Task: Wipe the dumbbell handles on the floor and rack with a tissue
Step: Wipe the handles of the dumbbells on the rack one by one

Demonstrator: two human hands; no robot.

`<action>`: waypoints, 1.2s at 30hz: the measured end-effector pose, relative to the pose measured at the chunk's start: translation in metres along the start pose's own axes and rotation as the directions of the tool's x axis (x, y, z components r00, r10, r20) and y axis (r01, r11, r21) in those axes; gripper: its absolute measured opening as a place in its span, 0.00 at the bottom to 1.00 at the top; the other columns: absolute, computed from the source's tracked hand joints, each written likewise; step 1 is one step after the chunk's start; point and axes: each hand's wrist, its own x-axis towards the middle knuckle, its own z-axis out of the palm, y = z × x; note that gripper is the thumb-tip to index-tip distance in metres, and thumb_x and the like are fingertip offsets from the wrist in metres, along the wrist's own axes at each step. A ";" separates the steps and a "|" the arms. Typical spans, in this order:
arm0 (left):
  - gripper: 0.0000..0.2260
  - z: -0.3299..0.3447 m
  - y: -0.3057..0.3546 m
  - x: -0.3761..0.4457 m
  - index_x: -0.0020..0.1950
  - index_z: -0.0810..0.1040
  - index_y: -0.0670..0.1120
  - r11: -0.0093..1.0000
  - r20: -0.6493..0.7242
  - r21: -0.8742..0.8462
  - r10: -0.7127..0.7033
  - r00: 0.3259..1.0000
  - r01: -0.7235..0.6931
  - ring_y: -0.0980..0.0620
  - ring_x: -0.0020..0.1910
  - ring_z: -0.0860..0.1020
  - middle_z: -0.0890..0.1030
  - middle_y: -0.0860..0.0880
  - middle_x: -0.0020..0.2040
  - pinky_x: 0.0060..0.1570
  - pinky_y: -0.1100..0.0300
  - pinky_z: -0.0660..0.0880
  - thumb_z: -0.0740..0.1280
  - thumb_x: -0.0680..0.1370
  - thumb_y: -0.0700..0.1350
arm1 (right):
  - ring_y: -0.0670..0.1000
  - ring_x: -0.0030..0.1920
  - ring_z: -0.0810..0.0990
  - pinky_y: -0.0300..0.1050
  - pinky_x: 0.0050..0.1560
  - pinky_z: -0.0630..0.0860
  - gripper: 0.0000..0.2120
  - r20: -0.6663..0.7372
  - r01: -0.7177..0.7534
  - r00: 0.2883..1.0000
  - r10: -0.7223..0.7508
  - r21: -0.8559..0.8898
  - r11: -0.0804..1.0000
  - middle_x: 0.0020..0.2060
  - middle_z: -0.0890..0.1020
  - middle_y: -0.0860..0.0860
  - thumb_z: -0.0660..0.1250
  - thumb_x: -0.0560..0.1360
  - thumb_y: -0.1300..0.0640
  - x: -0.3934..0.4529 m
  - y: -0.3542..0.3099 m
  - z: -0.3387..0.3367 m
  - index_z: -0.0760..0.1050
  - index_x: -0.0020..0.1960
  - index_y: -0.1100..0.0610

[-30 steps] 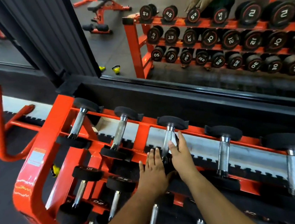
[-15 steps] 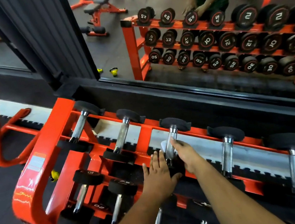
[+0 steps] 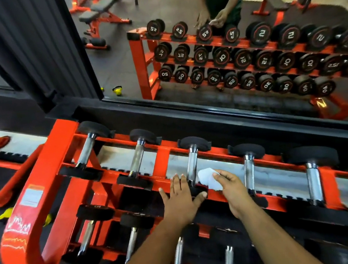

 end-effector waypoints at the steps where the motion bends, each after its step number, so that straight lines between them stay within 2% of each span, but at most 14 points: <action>1: 0.44 -0.002 0.004 -0.008 0.83 0.44 0.47 0.999 -0.041 -0.039 0.022 0.999 -0.023 0.51 0.81 0.38 0.43 0.47 0.83 0.75 0.40 0.32 0.48 0.76 0.74 | 0.53 0.52 0.82 0.52 0.59 0.76 0.07 0.004 -0.012 1.000 0.012 0.061 0.998 0.46 0.87 0.49 0.68 0.80 0.58 -0.011 -0.001 -0.005 0.85 0.48 0.53; 3: 0.44 0.002 0.011 -0.022 0.83 0.51 0.48 0.988 -0.159 -0.114 0.086 0.984 -0.105 0.52 0.82 0.44 0.50 0.50 0.83 0.76 0.47 0.32 0.46 0.75 0.74 | 0.54 0.50 0.83 0.53 0.56 0.77 0.06 0.023 -0.027 0.999 0.024 0.172 0.985 0.49 0.87 0.54 0.67 0.80 0.59 -0.030 -0.002 -0.013 0.84 0.52 0.56; 5: 0.31 0.007 0.024 -0.037 0.78 0.65 0.48 0.938 -0.249 -0.286 0.124 0.960 -0.195 0.53 0.78 0.61 0.67 0.52 0.78 0.80 0.49 0.48 0.57 0.81 0.66 | 0.54 0.47 0.83 0.50 0.51 0.78 0.07 0.050 -0.006 0.999 -0.005 0.222 0.975 0.49 0.86 0.57 0.66 0.81 0.61 -0.048 0.000 -0.024 0.82 0.54 0.60; 7: 0.14 0.007 0.041 -0.058 0.65 0.79 0.49 0.775 -0.277 -0.581 0.099 0.956 -0.249 0.54 0.64 0.78 0.82 0.54 0.62 0.67 0.56 0.72 0.67 0.82 0.52 | 0.54 0.47 0.83 0.51 0.50 0.78 0.07 0.086 0.038 0.995 -0.054 0.174 0.984 0.51 0.86 0.59 0.66 0.81 0.60 -0.067 0.006 -0.039 0.82 0.55 0.60; 8: 0.08 0.005 0.046 -0.064 0.59 0.82 0.48 0.677 -0.240 -0.701 0.074 0.968 -0.226 0.53 0.58 0.81 0.85 0.53 0.54 0.59 0.60 0.76 0.68 0.82 0.47 | 0.55 0.49 0.84 0.52 0.52 0.79 0.07 0.098 0.058 0.993 -0.071 0.136 0.989 0.51 0.86 0.59 0.66 0.81 0.61 -0.070 0.009 -0.042 0.82 0.55 0.59; 10: 0.05 0.004 0.065 -0.086 0.52 0.84 0.46 0.569 -0.189 -0.801 0.056 0.980 -0.187 0.55 0.50 0.83 0.87 0.51 0.47 0.50 0.65 0.77 0.69 0.81 0.41 | 0.57 0.51 0.84 0.54 0.55 0.79 0.07 0.121 0.087 0.988 -0.095 0.071 0.994 0.50 0.86 0.56 0.67 0.80 0.61 -0.087 0.014 -0.060 0.81 0.56 0.57; 12: 0.04 0.011 0.084 -0.112 0.49 0.85 0.45 0.565 -0.189 -0.803 0.058 0.980 -0.189 0.56 0.44 0.82 0.87 0.49 0.44 0.47 0.60 0.78 0.70 0.79 0.42 | 0.56 0.52 0.84 0.52 0.55 0.81 0.08 0.149 0.129 0.980 -0.129 0.010 0.992 0.50 0.86 0.54 0.68 0.79 0.62 -0.105 0.016 -0.083 0.80 0.57 0.54; 16: 0.07 0.029 0.105 -0.144 0.45 0.83 0.46 0.768 -0.261 -0.581 0.136 0.956 -0.268 0.56 0.41 0.81 0.84 0.50 0.41 0.48 0.48 0.79 0.69 0.75 0.49 | 0.47 0.51 0.82 0.40 0.48 0.76 0.09 0.168 0.197 0.968 -0.187 -0.049 0.979 0.51 0.85 0.48 0.65 0.81 0.60 -0.140 0.008 -0.128 0.80 0.56 0.49; 18: 0.03 0.031 0.119 -0.156 0.47 0.83 0.50 0.823 -0.255 -0.465 0.228 0.940 -0.326 0.57 0.43 0.82 0.84 0.55 0.42 0.48 0.54 0.78 0.70 0.78 0.45 | 0.47 0.49 0.83 0.42 0.48 0.76 0.06 0.234 0.219 0.954 -0.189 -0.110 0.969 0.48 0.85 0.47 0.66 0.81 0.52 -0.153 0.002 -0.148 0.81 0.55 0.49; 21: 0.07 0.035 0.143 -0.174 0.48 0.81 0.55 0.831 -0.263 -0.432 0.256 0.930 -0.351 0.62 0.44 0.81 0.84 0.61 0.42 0.46 0.64 0.75 0.68 0.80 0.42 | 0.54 0.46 0.85 0.54 0.46 0.80 0.07 0.346 0.303 0.914 -0.210 -0.241 0.922 0.45 0.86 0.52 0.69 0.79 0.48 -0.173 0.000 -0.176 0.81 0.52 0.51; 25: 0.06 0.039 0.159 -0.187 0.57 0.81 0.51 0.758 -0.268 -0.587 0.150 0.952 -0.285 0.55 0.52 0.82 0.85 0.54 0.50 0.54 0.56 0.79 0.67 0.82 0.45 | 0.50 0.35 0.82 0.45 0.33 0.77 0.06 0.427 0.209 0.892 -0.148 -0.099 0.973 0.40 0.86 0.54 0.66 0.81 0.61 -0.197 0.002 -0.198 0.80 0.56 0.56; 29: 0.11 0.041 0.169 -0.214 0.64 0.78 0.49 0.645 -0.202 -0.722 0.151 0.968 -0.252 0.54 0.54 0.82 0.85 0.50 0.54 0.51 0.64 0.78 0.69 0.81 0.45 | 0.55 0.40 0.85 0.47 0.36 0.78 0.07 0.409 0.151 0.901 -0.141 0.007 0.989 0.45 0.87 0.58 0.65 0.82 0.62 -0.216 0.002 -0.207 0.79 0.57 0.57; 32: 0.11 0.044 0.160 -0.225 0.63 0.80 0.45 0.572 -0.101 -0.788 0.241 0.965 -0.226 0.46 0.54 0.84 0.86 0.47 0.53 0.49 0.57 0.81 0.69 0.80 0.39 | 0.58 0.48 0.86 0.49 0.38 0.80 0.09 0.374 0.090 0.921 -0.113 0.078 0.993 0.50 0.86 0.58 0.65 0.81 0.62 -0.221 0.004 -0.207 0.78 0.61 0.56; 36: 0.08 0.045 0.142 -0.230 0.57 0.83 0.43 0.520 -0.106 -0.822 0.261 0.960 -0.232 0.44 0.50 0.85 0.86 0.44 0.50 0.49 0.51 0.81 0.70 0.79 0.36 | 0.58 0.46 0.86 0.45 0.35 0.81 0.09 0.367 0.057 0.924 -0.107 0.145 0.988 0.52 0.85 0.62 0.63 0.81 0.63 -0.230 0.009 -0.197 0.79 0.60 0.59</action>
